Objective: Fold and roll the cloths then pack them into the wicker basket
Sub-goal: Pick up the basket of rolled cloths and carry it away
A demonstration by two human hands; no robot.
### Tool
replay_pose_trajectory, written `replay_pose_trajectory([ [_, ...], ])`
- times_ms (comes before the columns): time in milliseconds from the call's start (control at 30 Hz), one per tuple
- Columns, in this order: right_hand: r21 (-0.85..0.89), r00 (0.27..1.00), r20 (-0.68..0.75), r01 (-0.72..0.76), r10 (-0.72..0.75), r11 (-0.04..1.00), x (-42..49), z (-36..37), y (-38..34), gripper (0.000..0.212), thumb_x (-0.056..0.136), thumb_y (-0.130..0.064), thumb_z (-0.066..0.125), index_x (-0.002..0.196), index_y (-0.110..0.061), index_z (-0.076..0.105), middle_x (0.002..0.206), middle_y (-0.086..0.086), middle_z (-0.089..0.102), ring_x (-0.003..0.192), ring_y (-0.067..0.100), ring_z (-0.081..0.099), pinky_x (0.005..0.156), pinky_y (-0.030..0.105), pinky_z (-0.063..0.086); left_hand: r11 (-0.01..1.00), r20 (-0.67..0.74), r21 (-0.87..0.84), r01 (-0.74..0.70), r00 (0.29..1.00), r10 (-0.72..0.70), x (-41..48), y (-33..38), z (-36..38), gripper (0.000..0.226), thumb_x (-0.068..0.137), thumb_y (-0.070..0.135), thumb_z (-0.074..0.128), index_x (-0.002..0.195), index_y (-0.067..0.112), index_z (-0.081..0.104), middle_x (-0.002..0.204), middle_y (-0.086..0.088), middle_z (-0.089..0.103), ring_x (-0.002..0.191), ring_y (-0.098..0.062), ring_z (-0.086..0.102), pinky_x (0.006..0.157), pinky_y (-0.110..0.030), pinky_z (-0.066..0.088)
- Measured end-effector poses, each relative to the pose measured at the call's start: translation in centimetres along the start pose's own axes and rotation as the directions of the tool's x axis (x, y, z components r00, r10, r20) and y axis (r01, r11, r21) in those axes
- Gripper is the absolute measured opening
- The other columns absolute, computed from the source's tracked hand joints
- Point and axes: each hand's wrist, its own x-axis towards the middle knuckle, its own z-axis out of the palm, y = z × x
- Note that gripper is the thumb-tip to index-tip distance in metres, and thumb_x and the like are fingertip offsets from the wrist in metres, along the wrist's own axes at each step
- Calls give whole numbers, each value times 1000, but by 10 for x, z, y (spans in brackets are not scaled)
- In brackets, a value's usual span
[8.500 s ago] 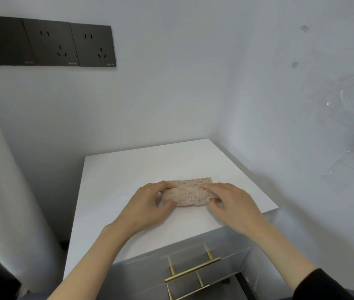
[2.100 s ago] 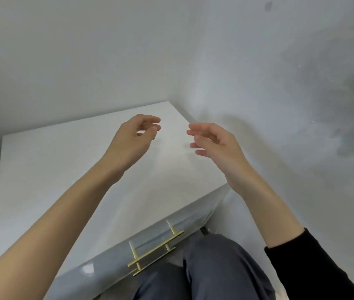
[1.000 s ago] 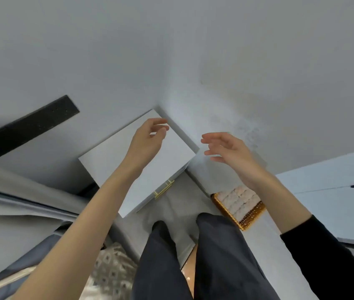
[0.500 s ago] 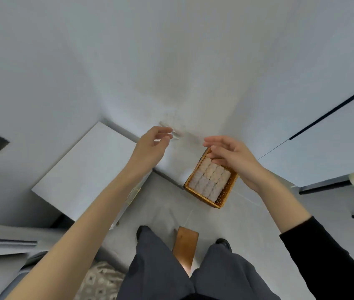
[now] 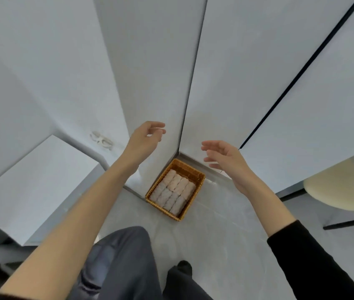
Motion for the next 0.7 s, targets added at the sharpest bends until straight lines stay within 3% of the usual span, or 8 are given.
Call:
replay_pose_trajectory([
  [200,-14,998,-67,18,-19,1000,17,-51,6,23,97,-14,51,116,-24,61,116,-6,64,93,11,65,82,24,53,1000,18,-27,-7,1000,8,25,28,46,23,99,17,42,118,22,55,110,8,62,104,-12,59,99,-33,46],
  [433,-40,998,-59,-18,16,999,59,-66,23,24,97,-13,50,116,-23,60,116,-4,62,92,12,64,83,26,53,998,44,-59,26,999,-24,58,8,81,21,99,17,44,114,26,55,108,11,61,114,-13,55,104,-35,43],
  [600,-79,998,-41,-59,56,995,110,-69,47,25,97,-12,49,118,-21,59,118,-2,61,91,11,63,80,23,51,987,-14,-119,109,994,-111,89,-32,99,23,99,14,42,115,25,54,109,9,61,97,-7,59,84,-20,49],
  [700,-116,996,-22,-85,83,990,146,-67,65,26,97,-12,48,119,-21,59,121,-1,60,94,13,62,86,28,51,963,-38,-173,209,975,-219,107,-66,108,24,99,17,42,120,22,53,114,5,60,96,-7,58,76,-16,47],
])
